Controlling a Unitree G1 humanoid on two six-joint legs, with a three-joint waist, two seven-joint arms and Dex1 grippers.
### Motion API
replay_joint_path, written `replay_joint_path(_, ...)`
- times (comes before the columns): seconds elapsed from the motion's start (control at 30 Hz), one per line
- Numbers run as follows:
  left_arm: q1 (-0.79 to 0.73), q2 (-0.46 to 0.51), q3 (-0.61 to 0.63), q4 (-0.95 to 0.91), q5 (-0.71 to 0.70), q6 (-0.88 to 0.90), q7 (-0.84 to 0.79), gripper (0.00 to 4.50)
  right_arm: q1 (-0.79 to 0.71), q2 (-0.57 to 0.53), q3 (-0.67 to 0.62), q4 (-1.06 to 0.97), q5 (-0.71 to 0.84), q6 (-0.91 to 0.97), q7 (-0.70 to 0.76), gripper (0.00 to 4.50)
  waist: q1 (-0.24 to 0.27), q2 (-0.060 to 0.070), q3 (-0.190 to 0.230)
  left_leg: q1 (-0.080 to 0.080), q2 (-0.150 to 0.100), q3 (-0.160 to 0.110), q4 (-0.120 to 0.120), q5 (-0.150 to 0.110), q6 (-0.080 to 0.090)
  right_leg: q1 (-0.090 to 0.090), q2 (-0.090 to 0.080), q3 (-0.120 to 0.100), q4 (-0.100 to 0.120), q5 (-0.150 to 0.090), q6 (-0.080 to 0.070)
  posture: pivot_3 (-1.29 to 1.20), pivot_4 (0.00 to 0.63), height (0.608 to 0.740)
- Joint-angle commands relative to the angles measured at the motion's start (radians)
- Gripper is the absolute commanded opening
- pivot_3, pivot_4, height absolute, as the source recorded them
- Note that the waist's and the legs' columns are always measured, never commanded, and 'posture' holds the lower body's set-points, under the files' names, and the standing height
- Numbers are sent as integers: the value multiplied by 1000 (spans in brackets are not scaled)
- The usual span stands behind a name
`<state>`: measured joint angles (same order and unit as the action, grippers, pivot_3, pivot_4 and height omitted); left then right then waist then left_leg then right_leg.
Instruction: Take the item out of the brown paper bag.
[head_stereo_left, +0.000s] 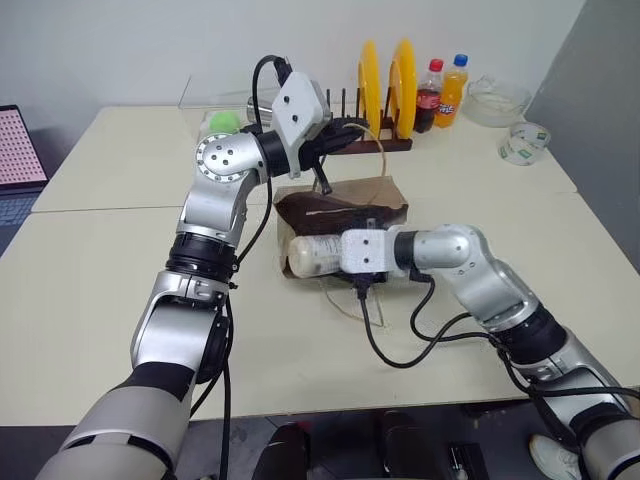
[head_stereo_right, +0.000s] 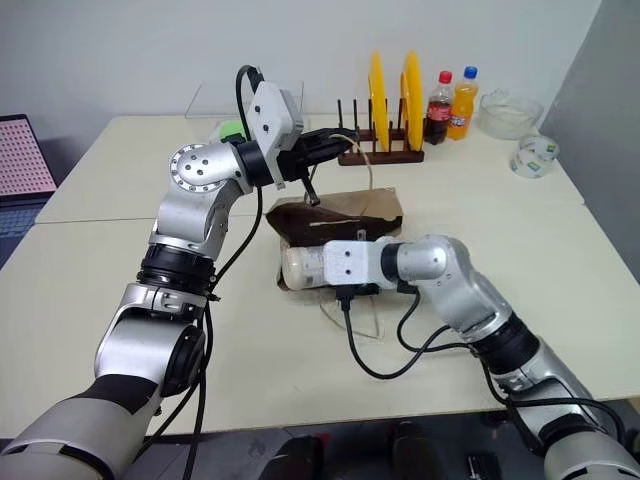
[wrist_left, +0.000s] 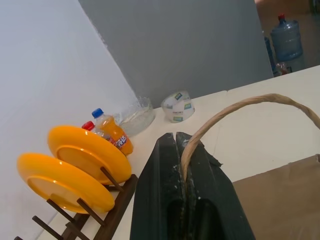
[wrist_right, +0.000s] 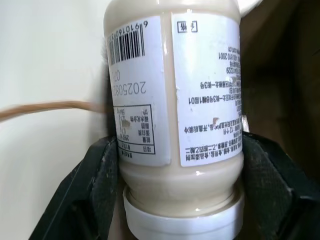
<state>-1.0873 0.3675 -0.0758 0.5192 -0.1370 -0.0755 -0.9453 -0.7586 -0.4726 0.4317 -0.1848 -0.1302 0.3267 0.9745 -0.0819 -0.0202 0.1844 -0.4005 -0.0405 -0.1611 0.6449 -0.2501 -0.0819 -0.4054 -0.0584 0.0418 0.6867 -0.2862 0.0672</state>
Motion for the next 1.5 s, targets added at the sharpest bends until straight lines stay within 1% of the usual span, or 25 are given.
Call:
replay_joint_path(0.03, -38, 4, 7, -6, 9, -23, 14, 0, -18, 22, -147, -155, 189, 121, 36, 3093, 0, 0, 0, 0, 0, 0, 0, 0, 0, 0, 0, 0, 0, 0, 0, 0, 150, 740)
replay_joint_path(0.2, -35, 3, 6, 0, 17, -21, 23, 0, -39, 36, -327, -290, 436, 340, 14, 3093, 2, 0, 0, 0, 0, 0, 0, 0, 0, 0, 0, 0, 0, 0, 0, 0, 150, 740)
replay_joint_path(0.37, -33, 0, 8, 2, 23, -13, 31, 0, -71, 15, -519, -331, 628, 488, -59, 3093, 4, 0, 0, 0, 0, 0, 0, 0, 0, 0, 0, 0, 1, 0, 0, 0, 150, 740)
replay_joint_path(0.47, -34, 0, 8, 6, 27, -14, 33, 0, -98, -17, -611, -316, 675, 505, -119, 3093, 5, 0, 0, 0, 0, 0, 0, 0, 1, 0, 0, 0, 1, 0, 0, 0, 150, 740)
replay_joint_path(0.53, -33, 1, 8, 9, 29, -15, 34, 0, -106, -67, -646, -290, 647, 472, -155, 3093, 5, 0, 0, 0, 0, 0, 0, -1, 1, 0, 0, 0, 1, 0, 0, 0, 150, 740)
replay_joint_path(0.6, -32, 3, 10, 14, 31, -18, 36, 0, -67, -200, -619, -233, 505, 360, -157, 3093, 7, 0, 0, 0, 0, 0, 0, -2, 4, 0, 0, 0, 1, 0, 0, 0, 150, 740)
replay_joint_path(0.63, -31, 4, 10, 15, 31, -19, 35, 0, -28, -282, -586, -173, 413, 285, -156, 3093, 9, 0, 0, 0, -1, 1, 0, -2, 4, 0, -1, 0, 1, 0, 0, 0, 150, 740)
replay_joint_path(0.67, -31, 5, 10, 16, 31, -20, 35, 0, -2, -335, -562, -130, 357, 231, -157, 3093, 13, 0, 0, 0, -1, 1, 0, -2, 4, 0, -1, 0, 0, 0, 0, 0, 150, 740)
replay_joint_path(0.73, -33, 5, 10, 19, 32, -23, 34, 0, 45, -420, -491, -24, 244, 105, -160, 3093, 19, 0, 0, 0, -1, 2, 0, -2, 4, 1, -1, 1, 0, 0, 0, 0, 150, 740)
replay_joint_path(0.8, -37, 2, 9, 24, 33, -27, 36, 0, 82, -473, -393, 128, 116, -26, -167, 3093, 20, 0, 0, 0, -1, 4, 0, -2, 5, 0, -1, 2, 0, 0, 0, 0, 150, 740)
replay_joint_path(0.9, -34, -1, 4, 22, 39, -40, 35, 0, 79, -480, -283, 315, -8, -169, -181, 3093, 10, 0, 0, 0, 0, 6, 0, -2, 4, 0, -1, 3, 1, 0, 0, 0, 150, 740)
replay_joint_path(1.03, -29, -3, 4, 11, 39, -39, 35, 0, 30, -452, -187, 484, -110, -315, -185, 3093, -3, 1, 1, 0, 0, 7, 0, 0, 1, -1, -1, 4, 1, 0, 0, 0, 150, 740)
replay_joint_path(1.13, -27, -2, 5, 6, 40, -38, 33, 0, 2, -431, -143, 570, -142, -392, -147, 3093, -6, 1, 1, 0, 0, 7, 0, 0, 1, -1, -1, 5, 2, 0, 0, 0, 150, 740)
replay_joint_path(1.3, -26, -1, 5, 5, 41, -38, 33, 0, -24, -406, -133, 669, -142, -442, -90, 3093, -2, 1, 1, 0, 0, 7, 0, 0, 1, -1, -1, 4, 0, 0, 0, 0, 150, 740)
replay_joint_path(1.43, -26, -2, 4, 5, 41, -39, 33, 0, -38, -397, -142, 705, -150, -457, -76, 4475, -1, 1, 1, 0, 0, 7, 0, 0, 1, -1, -1, 4, 0, 0, 0, 0, 150, 740)
replay_joint_path(1.5, -26, -3, 4, 6, 40, -39, 33, 0, -43, -399, -148, 712, -150, -460, -69, 4475, -1, 1, 1, 0, 0, 7, 0, 0, 0, -1, -1, 4, 0, 0, 0, 0, 150, 740)
